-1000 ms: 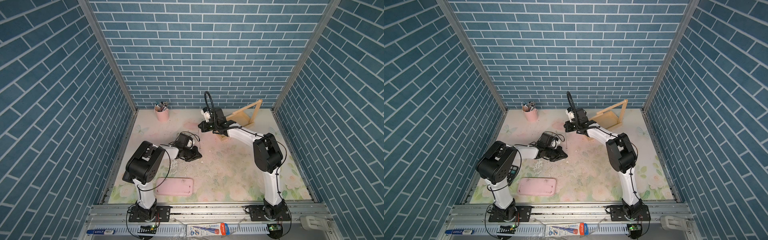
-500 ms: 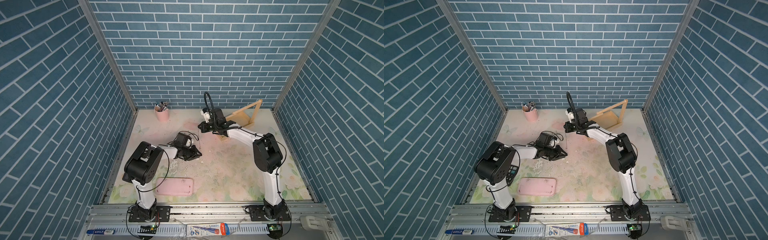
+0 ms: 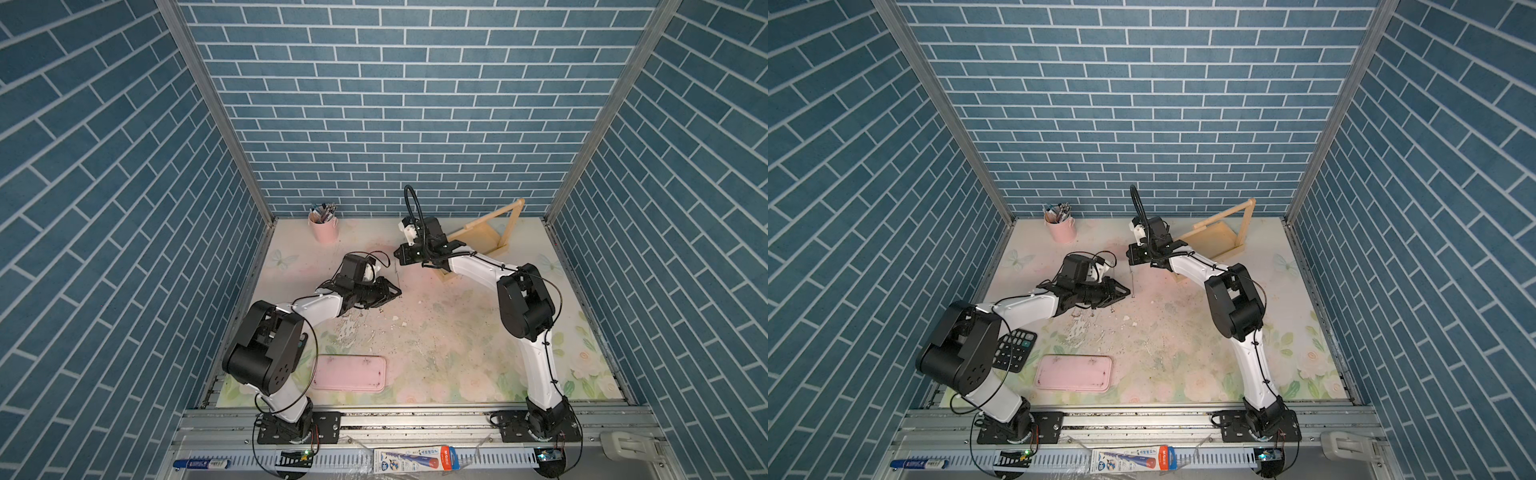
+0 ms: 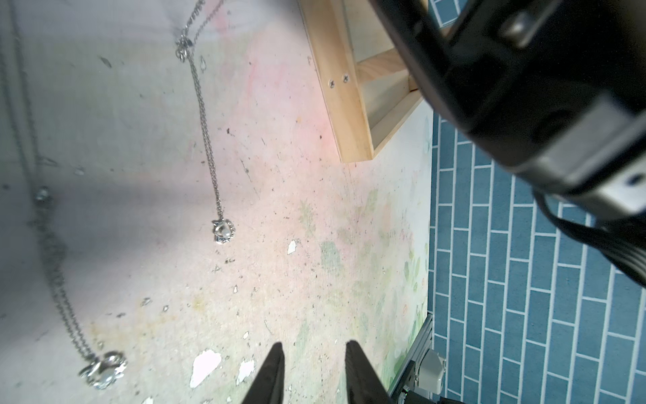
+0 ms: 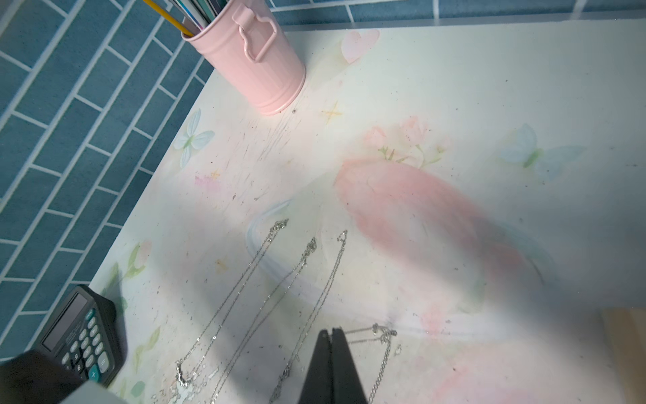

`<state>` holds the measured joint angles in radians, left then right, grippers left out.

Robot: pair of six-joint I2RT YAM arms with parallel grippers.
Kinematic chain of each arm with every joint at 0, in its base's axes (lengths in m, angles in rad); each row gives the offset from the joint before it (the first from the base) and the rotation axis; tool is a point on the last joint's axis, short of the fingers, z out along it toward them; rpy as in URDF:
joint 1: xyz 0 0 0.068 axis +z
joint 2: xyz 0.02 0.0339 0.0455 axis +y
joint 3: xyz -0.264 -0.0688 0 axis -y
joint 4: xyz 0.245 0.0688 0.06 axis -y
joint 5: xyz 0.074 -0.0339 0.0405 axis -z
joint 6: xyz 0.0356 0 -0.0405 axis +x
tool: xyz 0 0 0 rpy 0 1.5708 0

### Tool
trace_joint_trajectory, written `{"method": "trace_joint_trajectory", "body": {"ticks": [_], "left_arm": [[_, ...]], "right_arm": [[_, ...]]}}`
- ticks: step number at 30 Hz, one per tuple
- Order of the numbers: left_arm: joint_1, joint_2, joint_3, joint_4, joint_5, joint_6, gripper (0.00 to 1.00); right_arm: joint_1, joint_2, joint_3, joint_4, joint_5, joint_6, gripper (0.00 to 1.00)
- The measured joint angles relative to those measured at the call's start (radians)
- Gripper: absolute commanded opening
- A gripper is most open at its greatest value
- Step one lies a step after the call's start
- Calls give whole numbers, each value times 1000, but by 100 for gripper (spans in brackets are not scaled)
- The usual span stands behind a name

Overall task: Take the necklace off the jewelry display stand
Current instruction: Place the necklace at the center of the board.

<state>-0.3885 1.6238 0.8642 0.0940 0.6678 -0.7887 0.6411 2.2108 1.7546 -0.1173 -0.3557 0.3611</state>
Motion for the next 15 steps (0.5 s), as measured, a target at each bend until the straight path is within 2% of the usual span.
{"method": "trace_joint_trajectory", "body": {"ticks": [15], "left_arm": [[53, -117, -13, -49, 7, 0, 41]], "right_arm": [[-15, 105, 124, -40, 19, -3, 0]]}}
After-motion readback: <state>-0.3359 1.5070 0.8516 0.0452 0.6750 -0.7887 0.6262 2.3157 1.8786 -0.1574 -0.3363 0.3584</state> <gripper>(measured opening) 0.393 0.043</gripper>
